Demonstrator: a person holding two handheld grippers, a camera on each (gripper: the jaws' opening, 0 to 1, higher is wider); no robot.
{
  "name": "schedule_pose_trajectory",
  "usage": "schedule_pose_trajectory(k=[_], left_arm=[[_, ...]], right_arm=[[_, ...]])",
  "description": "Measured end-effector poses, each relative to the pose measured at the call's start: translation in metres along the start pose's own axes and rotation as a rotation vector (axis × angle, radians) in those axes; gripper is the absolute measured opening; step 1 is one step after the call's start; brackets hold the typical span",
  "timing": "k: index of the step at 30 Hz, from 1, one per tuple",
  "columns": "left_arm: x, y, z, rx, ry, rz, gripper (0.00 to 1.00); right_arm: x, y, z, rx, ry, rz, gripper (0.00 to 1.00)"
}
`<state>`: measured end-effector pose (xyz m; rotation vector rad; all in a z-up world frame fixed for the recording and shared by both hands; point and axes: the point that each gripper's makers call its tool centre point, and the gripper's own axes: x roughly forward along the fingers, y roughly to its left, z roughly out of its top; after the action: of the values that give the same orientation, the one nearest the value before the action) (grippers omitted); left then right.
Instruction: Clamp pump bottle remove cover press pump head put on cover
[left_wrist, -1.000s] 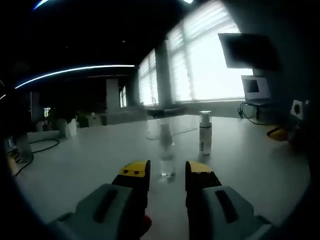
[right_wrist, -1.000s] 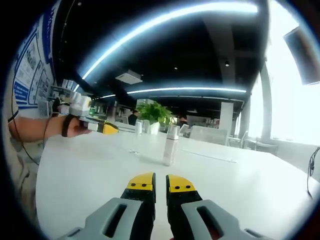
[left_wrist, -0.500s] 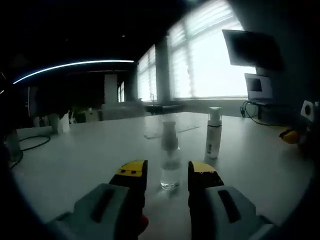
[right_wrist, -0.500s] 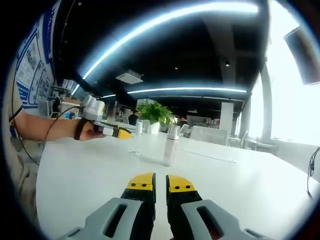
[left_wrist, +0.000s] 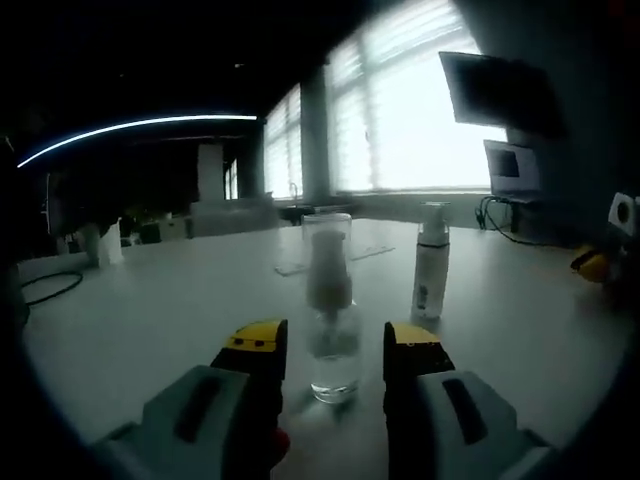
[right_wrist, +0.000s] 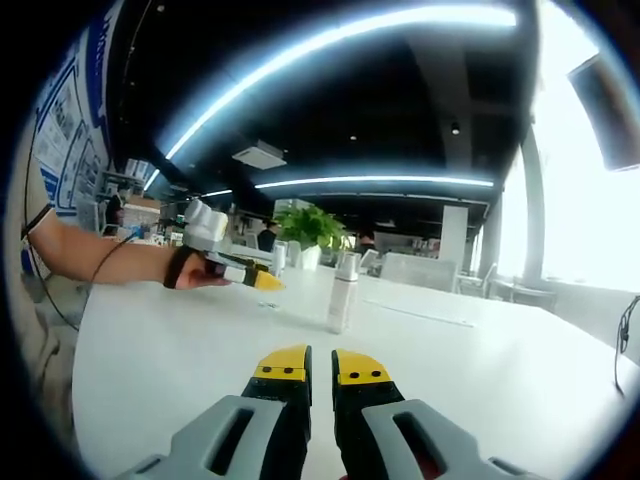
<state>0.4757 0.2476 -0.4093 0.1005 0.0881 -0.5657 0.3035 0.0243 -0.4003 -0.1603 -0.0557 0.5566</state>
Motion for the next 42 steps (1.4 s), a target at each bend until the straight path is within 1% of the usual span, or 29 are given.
schedule_pose_trajectory(k=[3,5,6,8,10,17,25,28,29,32,34,35,36,39,42], left_arm=[[0.007,0.006,-0.003,-0.003,0.004,0.019,0.31],[0.011,0.004,-0.004,-0.028,0.003,0.016,0.3],[0.011,0.001,-0.002,-0.041,-0.013,0.013,0.3],[0.01,-0.003,-0.002,-0.055,-0.021,0.011,0.29],[0.012,-0.002,-0.003,-0.072,-0.022,0.014,0.26],[0.012,0.005,-0.003,-0.091,-0.03,0.022,0.17],[0.013,0.005,-0.002,-0.087,-0.041,0.023,0.16],[0.013,0.006,-0.002,-0.086,-0.043,0.019,0.16],[0.013,0.006,-0.002,-0.085,-0.043,0.019,0.16],[0.012,0.006,-0.002,-0.086,-0.044,0.02,0.16],[0.012,0.006,-0.002,-0.09,-0.044,0.023,0.16],[0.012,0.006,-0.002,-0.091,-0.044,0.024,0.16],[0.011,0.005,-0.002,-0.091,-0.045,0.026,0.16],[0.011,0.006,-0.002,-0.092,-0.045,0.024,0.16],[0.01,0.002,-0.002,-0.089,-0.045,0.022,0.16]], right_arm=[[0.0,0.0,0.0,0.0,0.001,0.001,0.04],[0.0,0.0,-0.001,0.0,0.002,0.003,0.03],[0.0,0.001,-0.001,-0.001,0.003,0.004,0.03],[0.0,0.001,-0.001,-0.002,0.003,0.003,0.03],[0.0,0.0,0.0,-0.001,0.002,0.001,0.03],[0.0,0.002,-0.001,-0.003,0.006,0.005,0.03],[0.0,0.001,-0.002,0.0,0.01,0.001,0.03],[0.0,0.0,0.001,-0.045,-0.005,-0.008,0.02],[0.0,0.001,0.002,-0.046,-0.009,0.001,0.0],[-0.003,0.001,0.009,-0.037,-0.047,0.009,0.0],[-0.003,0.004,0.008,-0.031,-0.042,0.017,0.0],[-0.001,0.008,0.009,-0.072,-0.048,0.045,0.0],[0.0,0.01,0.009,-0.063,-0.048,0.053,0.0],[0.001,0.01,0.008,-0.075,-0.048,0.053,0.0],[0.0,0.008,0.009,-0.043,-0.047,0.047,0.0]])
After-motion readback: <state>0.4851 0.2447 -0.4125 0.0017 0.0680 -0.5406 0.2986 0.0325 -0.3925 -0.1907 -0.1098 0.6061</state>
